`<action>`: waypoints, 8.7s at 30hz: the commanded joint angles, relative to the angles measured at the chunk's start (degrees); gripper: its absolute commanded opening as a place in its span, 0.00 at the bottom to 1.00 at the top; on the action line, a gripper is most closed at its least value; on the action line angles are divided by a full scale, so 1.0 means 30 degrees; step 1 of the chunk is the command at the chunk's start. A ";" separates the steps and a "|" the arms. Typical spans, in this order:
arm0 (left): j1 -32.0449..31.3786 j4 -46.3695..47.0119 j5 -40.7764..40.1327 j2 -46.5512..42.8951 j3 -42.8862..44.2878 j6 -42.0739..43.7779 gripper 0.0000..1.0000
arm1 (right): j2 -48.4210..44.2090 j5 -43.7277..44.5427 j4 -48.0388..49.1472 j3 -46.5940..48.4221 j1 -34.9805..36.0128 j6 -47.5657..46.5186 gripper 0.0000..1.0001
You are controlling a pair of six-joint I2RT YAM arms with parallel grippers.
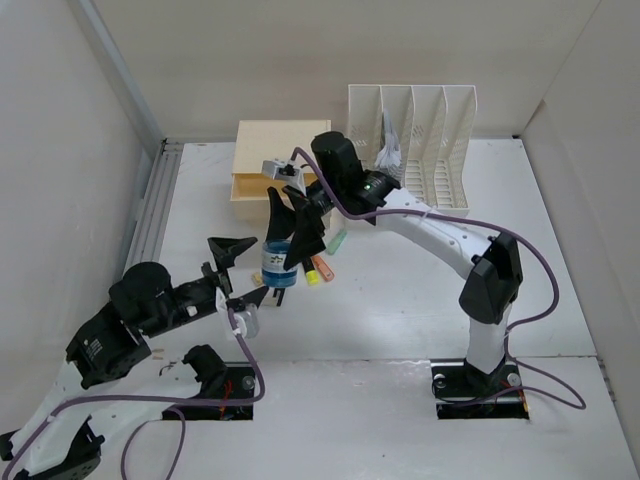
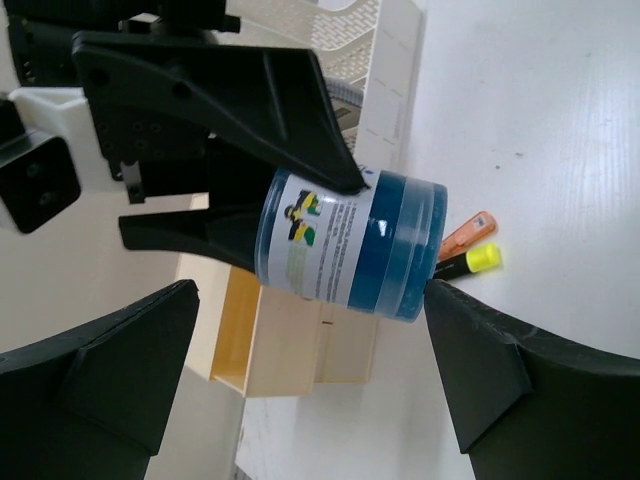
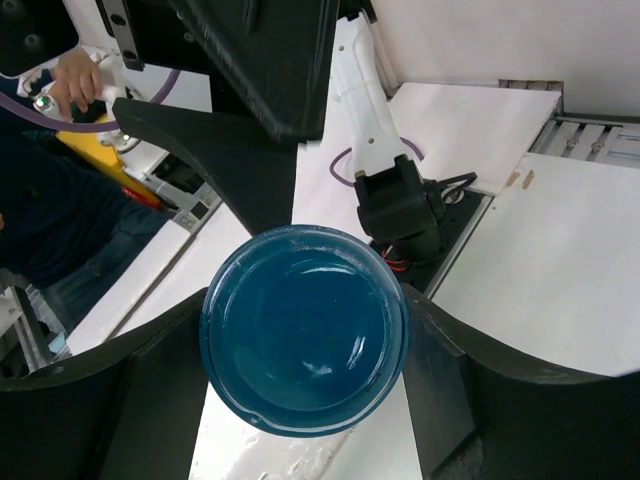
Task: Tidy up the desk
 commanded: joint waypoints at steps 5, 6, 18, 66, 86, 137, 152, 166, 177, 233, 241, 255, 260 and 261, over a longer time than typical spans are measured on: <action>-0.0921 0.0246 0.1494 0.0470 -0.0136 -0.0975 0.94 | -0.0252 -0.3059 0.1735 -0.0311 0.0922 0.0209 0.00; -0.1124 0.0246 0.1787 0.0470 -0.0138 -0.0978 0.94 | -0.0252 -0.3059 0.1737 -0.0311 0.0922 0.0209 0.00; -0.1126 -0.0545 0.2139 -0.0057 0.0067 -0.2265 0.94 | -0.0252 -0.3059 0.1737 -0.0137 0.1098 0.0209 0.00; -0.1507 0.1592 -0.0759 -0.0556 -0.2454 -0.3146 0.00 | 0.0100 -0.3059 0.1737 0.0041 0.1449 0.0209 0.01; -0.1507 0.2731 -0.0935 -0.0556 -0.1576 -0.4140 0.00 | 0.0276 -0.1980 0.1737 0.0422 -0.1008 0.0560 1.00; 0.5434 0.3585 -1.1745 1.7784 0.9706 -2.7316 0.00 | -1.1326 0.7224 -0.3390 -0.5408 -1.1060 -0.4245 1.00; 0.5436 0.3410 -1.1396 1.8048 0.8563 -2.7140 0.00 | -1.0974 0.6667 -0.3215 -0.5582 -1.1060 -0.3864 1.00; 0.5610 0.2853 -1.1042 1.8458 0.9149 -2.6790 0.65 | -1.0974 0.6081 -0.3039 -0.5584 -1.1236 -0.3688 1.00; 0.5612 0.2853 -1.1042 1.8282 0.9500 -2.6789 0.88 | -1.0799 0.5730 -0.2836 -0.5760 -1.1412 -0.3512 1.00; 0.4704 1.1058 -0.8611 -0.2517 -0.6435 -2.3418 1.00 | 0.2206 3.6165 0.3026 0.0361 0.1244 -1.0221 0.00; 0.4704 1.0880 -0.8786 -0.2899 -0.6611 -2.3419 1.00 | 0.3291 3.7280 0.3231 0.1183 0.1244 -1.0602 0.00; 0.4704 1.0529 -1.0336 -0.3104 -0.7023 -2.4090 0.91 | -0.3208 2.2984 -0.2218 -0.4875 0.1244 -1.0778 0.89; 0.4878 1.0177 -1.1511 -0.0912 -0.7726 -2.7544 0.55 | -0.5467 2.3161 -0.0346 -0.7691 -0.0246 -0.9201 0.17; 0.4880 1.0177 -1.1250 -0.0501 -0.7900 -2.8304 0.55 | -0.6279 2.3161 -0.0169 -0.7694 -0.0627 -0.8819 0.09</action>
